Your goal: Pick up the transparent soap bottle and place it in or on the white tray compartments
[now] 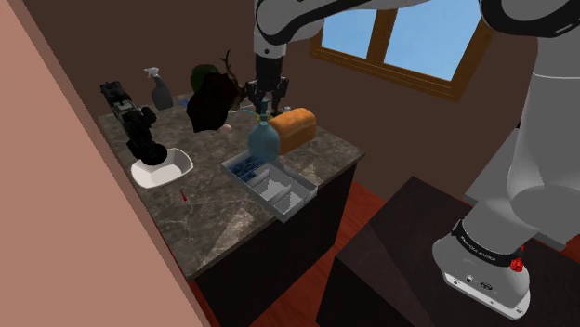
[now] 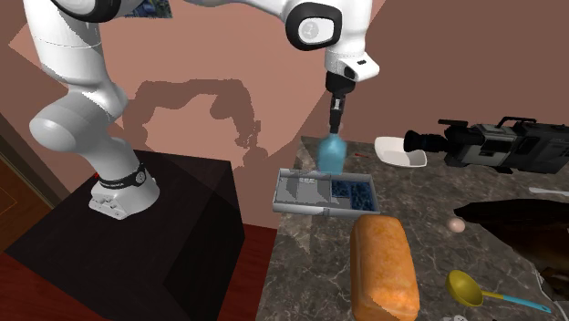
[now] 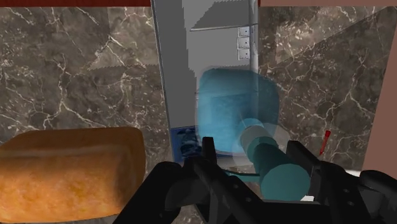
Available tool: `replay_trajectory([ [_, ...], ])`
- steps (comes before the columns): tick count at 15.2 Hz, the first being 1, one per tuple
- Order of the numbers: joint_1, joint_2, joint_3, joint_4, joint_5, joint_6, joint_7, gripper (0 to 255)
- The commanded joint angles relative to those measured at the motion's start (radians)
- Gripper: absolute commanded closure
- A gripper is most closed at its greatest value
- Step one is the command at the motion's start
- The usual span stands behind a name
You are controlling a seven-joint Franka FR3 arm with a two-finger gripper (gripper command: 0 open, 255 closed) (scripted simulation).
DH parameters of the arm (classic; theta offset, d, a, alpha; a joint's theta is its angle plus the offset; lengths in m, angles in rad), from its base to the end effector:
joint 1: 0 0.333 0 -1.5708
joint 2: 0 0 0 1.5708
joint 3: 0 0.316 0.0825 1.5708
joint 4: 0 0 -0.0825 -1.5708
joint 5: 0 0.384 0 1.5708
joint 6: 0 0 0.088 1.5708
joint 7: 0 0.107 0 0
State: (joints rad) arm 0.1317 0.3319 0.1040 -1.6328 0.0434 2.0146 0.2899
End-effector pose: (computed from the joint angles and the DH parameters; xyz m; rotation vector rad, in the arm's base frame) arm 0.6431 0.1498 0.4324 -3.0547 0.1197 -0.0469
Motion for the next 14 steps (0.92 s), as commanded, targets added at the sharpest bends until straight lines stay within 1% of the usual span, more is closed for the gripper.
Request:
replay_trajectory([
  [1, 0.001, 0.005, 0.0, -0.018, 0.0, 0.024, 0.0, 255],
  [14, 0.002, 0.066, -0.002, -0.108, -0.002, 0.175, -0.007, 255],
])
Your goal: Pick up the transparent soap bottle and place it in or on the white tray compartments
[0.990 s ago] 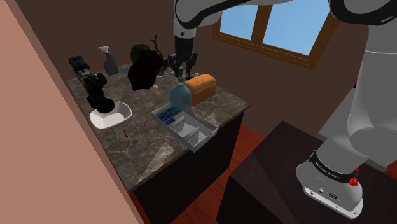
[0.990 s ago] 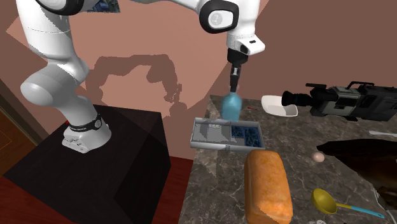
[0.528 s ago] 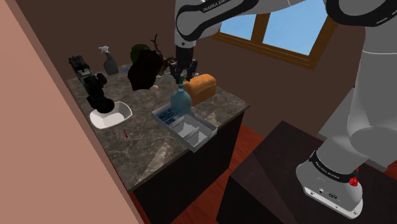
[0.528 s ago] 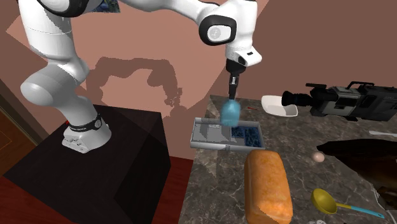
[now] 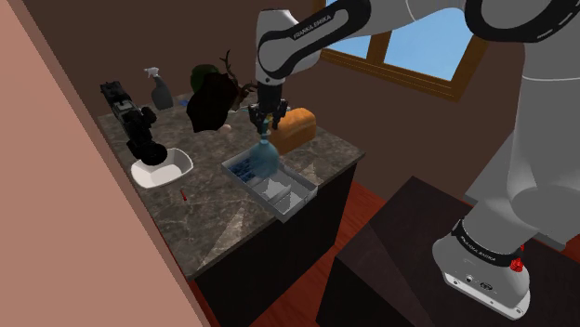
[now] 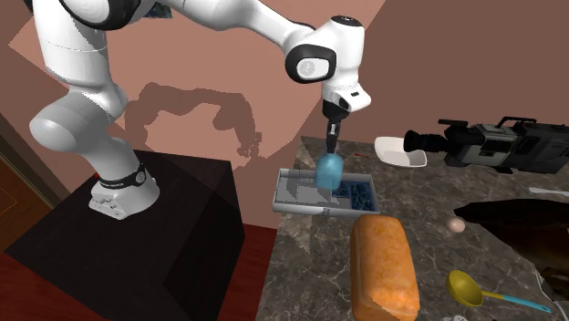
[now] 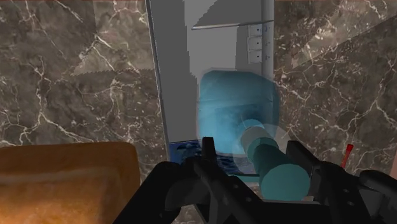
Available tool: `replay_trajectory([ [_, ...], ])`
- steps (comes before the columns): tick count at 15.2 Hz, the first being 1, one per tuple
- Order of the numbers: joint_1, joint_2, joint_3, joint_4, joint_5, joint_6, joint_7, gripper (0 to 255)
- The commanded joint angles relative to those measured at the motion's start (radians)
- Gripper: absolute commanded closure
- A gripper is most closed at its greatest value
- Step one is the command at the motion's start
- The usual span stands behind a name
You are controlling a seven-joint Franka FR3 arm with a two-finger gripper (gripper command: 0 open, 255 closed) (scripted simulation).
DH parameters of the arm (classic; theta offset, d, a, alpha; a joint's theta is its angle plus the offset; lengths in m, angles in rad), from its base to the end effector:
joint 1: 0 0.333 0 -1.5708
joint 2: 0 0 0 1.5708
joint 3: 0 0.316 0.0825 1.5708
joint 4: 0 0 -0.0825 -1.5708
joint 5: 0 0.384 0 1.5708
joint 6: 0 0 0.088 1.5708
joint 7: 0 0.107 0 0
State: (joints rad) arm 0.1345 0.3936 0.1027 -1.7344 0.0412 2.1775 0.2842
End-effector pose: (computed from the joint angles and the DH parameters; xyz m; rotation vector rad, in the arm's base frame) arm 0.6427 0.1506 0.3589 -3.0546 0.1199 -0.0467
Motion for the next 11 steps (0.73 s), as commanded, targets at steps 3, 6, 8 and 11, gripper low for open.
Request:
replay_trajectory([
  [3, 0.0, 0.014, -0.001, -0.014, -0.001, 0.029, -0.002, 255],
  [6, 0.0, 0.014, -0.001, -0.014, -0.001, 0.029, -0.002, 255],
  [8, 0.0, 0.014, -0.001, -0.014, -0.001, 0.029, -0.002, 255],
  [11, 0.0, 0.014, -0.001, -0.014, 0.0, 0.029, -0.002, 0],
])
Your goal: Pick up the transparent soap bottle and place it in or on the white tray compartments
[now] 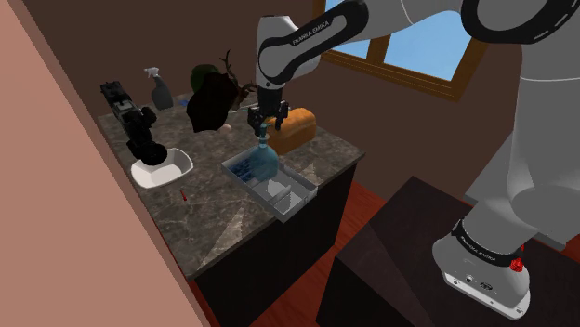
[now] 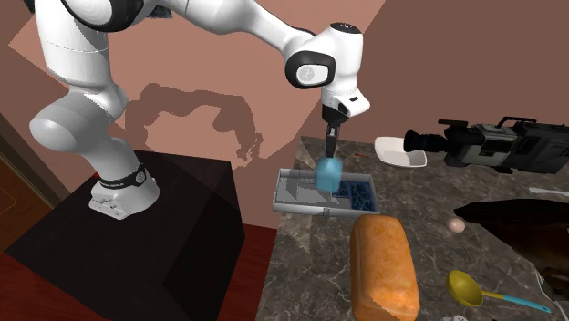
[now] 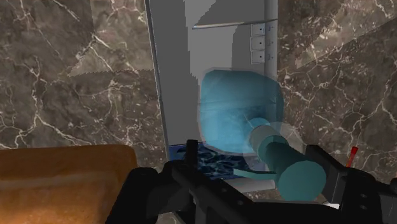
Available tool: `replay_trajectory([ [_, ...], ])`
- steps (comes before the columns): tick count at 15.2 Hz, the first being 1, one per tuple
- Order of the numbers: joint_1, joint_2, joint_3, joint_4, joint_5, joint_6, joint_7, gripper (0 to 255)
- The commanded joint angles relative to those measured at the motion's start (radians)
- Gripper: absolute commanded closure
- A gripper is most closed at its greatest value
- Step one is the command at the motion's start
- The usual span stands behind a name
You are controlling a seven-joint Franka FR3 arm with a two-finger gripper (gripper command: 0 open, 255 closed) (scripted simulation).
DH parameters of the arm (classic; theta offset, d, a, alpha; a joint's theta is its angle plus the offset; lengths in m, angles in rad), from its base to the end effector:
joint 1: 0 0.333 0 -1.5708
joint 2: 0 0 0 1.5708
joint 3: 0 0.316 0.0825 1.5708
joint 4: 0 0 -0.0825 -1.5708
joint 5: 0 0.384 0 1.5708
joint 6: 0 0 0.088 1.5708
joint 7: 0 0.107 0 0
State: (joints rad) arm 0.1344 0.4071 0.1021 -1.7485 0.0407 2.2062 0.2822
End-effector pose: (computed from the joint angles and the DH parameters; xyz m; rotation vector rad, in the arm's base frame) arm 0.6426 0.1501 0.3462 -3.0544 0.1197 -0.0485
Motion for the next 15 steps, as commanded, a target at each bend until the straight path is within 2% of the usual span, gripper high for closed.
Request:
replay_trajectory([
  [1, 0.0, 0.0, 0.0, 0.0, 0.0, 0.0, 0.0, 0],
  [4, 0.0, 0.0, 0.0, 0.0, 0.0, 0.0, 0.0, 0],
  [8, -0.007, -0.058, 0.0, 0.045, 0.004, -0.104, -0.002, 0],
  [15, -0.007, -0.058, 0.0, 0.045, 0.004, -0.104, -0.002, 0],
])
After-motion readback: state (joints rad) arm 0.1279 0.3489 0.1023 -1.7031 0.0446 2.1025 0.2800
